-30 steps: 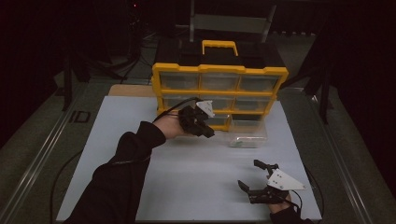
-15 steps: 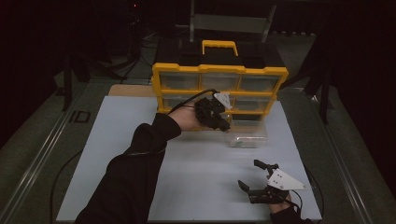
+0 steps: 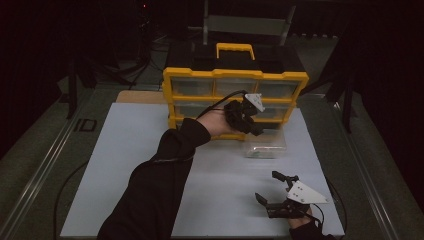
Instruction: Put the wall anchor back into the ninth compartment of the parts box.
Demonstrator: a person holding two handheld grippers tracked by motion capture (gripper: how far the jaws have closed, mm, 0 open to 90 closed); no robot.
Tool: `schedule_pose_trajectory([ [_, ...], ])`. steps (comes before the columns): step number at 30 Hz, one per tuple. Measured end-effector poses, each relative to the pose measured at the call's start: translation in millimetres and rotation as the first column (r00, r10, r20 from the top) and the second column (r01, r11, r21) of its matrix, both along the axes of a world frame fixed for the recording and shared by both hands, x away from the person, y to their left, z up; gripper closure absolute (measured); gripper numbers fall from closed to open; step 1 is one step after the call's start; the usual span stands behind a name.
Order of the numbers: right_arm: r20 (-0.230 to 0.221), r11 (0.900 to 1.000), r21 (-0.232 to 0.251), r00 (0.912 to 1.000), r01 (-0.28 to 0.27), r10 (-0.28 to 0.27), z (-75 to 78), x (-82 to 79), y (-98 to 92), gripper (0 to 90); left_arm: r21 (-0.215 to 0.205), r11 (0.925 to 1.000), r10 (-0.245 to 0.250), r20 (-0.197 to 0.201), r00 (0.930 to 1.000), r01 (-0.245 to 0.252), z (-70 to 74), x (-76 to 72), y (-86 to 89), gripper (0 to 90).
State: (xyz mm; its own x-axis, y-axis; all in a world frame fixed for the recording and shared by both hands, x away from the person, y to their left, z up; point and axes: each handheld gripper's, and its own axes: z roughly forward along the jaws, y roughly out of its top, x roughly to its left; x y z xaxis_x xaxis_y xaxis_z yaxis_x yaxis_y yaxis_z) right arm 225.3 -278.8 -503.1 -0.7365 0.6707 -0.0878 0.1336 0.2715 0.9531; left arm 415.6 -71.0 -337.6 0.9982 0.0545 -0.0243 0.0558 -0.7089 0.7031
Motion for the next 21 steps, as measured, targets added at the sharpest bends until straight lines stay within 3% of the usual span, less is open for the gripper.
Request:
schedule_pose_trajectory([
  [10, -0.002, 1.0, -0.002, 1.0, -0.001, 0.001, -0.2, 0.3, -0.8, 8.2, -0.048, 0.9984, 0.03, -0.018, 0.9994, -0.031, -9.1, 5.9, -18.5, 85.2],
  [17, -0.003, 1.0, 0.001, 1.0, -0.003, 0.003, -0.4, 0.3, -0.9, 8.2, -0.04, 0.9972, 0.063, -0.03, 0.9976, -0.064, -26.2, 11.3, -30.3, 85.0],
  [21, -0.005, 1.0, 0.003, 1.0, -0.001, 0.001, -0.5, 0.5, -1.6, 8.2, -0.015, 0.9973, 0.07, -0.038, 0.9968, -0.071, -38.6, 15.4, -36.1, 84.3],
])
